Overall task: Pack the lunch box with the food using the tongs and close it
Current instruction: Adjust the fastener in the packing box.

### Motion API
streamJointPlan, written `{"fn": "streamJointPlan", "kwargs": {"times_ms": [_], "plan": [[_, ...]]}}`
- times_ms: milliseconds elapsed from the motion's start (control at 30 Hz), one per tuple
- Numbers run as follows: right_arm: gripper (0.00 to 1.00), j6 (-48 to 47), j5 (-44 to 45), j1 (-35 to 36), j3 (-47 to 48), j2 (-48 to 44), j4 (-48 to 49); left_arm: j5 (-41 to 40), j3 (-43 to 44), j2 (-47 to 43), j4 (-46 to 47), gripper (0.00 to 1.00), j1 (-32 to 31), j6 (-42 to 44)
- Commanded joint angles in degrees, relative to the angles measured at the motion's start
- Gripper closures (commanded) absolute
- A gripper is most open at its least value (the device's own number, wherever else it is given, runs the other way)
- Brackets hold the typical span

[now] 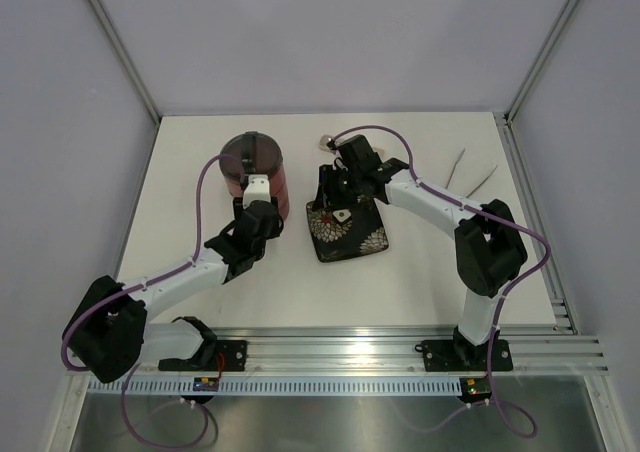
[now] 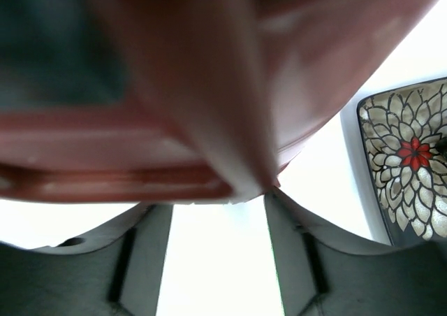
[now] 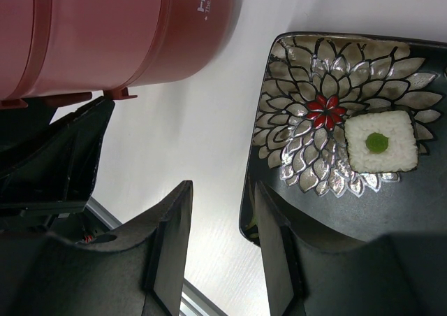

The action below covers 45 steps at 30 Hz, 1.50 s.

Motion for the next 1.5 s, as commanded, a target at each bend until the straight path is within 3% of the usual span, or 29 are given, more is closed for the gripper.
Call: {"fn": "streamJointPlan", "kwargs": {"times_ms": [0,167,300,467,567,733,833,933,1033,1133,1167,1233,1333,1467], "plan": [[0.51,-0.49,0.16,0.31,0.38,-2.62,1.53,1.34,-0.20,2.08,-5.15,0.47,-0.16,-1.50],[0.51,-0.49,-0.10,0.31,0.47,-2.70,1.61,0.56,0.50,2.16,-6.38,0.52,-0.51,-1.59],[0.51,-0.66,-0.19,0.31,0.47,-2.70,1.53,-1.11,1.12,1.73,-7.00,0.38,-0.60,-1.94],[0.51,-0.57,0.07,0.31,0.38,-2.44,1.18,-1.82,4.01,2.16,-10.05,0.30,-0.52,-0.71],[0.51,-1.19,1.13,0.31,0.91,-2.35,0.12,2.03,6.39,-0.21,-14.28,0.15,-0.52,-0.97],[0.38,-1.98,2.18,0.40,1.26,-2.61,-0.14,8.01,8.76,-11.53,-22.45,0.03,-0.52,-3.60],[0.31,-2.24,2.53,0.75,-0.84,-3.75,2.66,10.66,12.35,-18.02,-27.81,0.01,-0.60,-5.62],[0.26,-3.12,4.38,2.24,-3.91,-5.59,6.51,8.30,16.48,-21.38,-31.95,0.01,-0.34,-7.73],[0.25,-5.14,6.92,5.58,-9.26,-8.49,14.05,6.18,24.13,-20.43,-37.39,0.02,4.56,-9.84],[0.24,-8.48,11.32,10.40,-13.57,-10.26,18.92,15.38,28.80,-16.13,-39.69,0.03,19.48,-11.51],[0.25,-9.35,11.67,11.29,-14.72,-10.44,22.50,21.93,28.80,-14.38,-37.95,0.03,27.35,-12.48],[0.25,-10.42,13.42,13.92,-18.49,-11.31,29.68,29.42,28.89,-11.74,-34.88,0.05,36.43,-13.62],[0.24,-12.34,18.95,17.43,-25.07,-12.63,42.07,37.08,32.39,-2.70,-33.19,0.05,43.40,-15.29],[0.21,-16.83,27.90,21.57,-25.47,-11.41,47.84,40.53,36.88,8.73,-28.81,0.05,45.36,-16.26]]}}
